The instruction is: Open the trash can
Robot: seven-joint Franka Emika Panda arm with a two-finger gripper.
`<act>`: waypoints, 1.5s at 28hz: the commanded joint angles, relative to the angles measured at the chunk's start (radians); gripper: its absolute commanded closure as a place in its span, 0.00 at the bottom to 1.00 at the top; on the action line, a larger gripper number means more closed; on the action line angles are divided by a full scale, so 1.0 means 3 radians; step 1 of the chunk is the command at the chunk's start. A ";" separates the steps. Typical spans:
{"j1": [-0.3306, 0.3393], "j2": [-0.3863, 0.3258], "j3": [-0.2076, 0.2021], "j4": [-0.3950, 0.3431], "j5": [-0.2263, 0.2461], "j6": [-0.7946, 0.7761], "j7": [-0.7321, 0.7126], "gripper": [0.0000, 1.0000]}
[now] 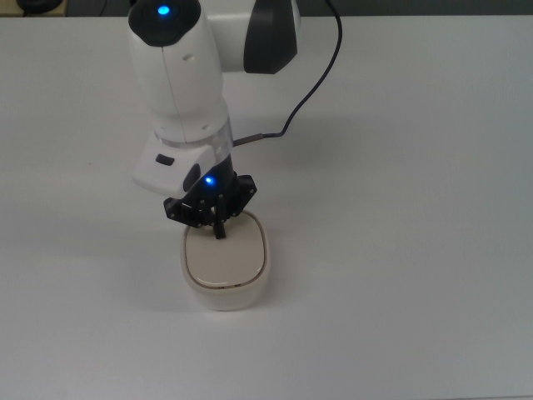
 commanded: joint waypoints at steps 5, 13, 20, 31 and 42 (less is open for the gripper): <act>-0.0256 -0.0460 -0.0055 0.0059 0.0203 -0.0597 -0.0035 0.97; -0.0436 -0.0864 -0.0136 0.0069 0.0193 -0.1354 -0.0030 0.39; -0.0451 -0.0941 -0.0265 0.0069 -0.0057 -0.1717 -0.0045 0.00; -0.0451 -0.0900 -0.0265 0.0038 -0.0288 -0.1748 -0.0060 0.00; -0.0543 -0.0895 -0.0311 0.0054 -0.0221 -0.1753 -0.0444 0.00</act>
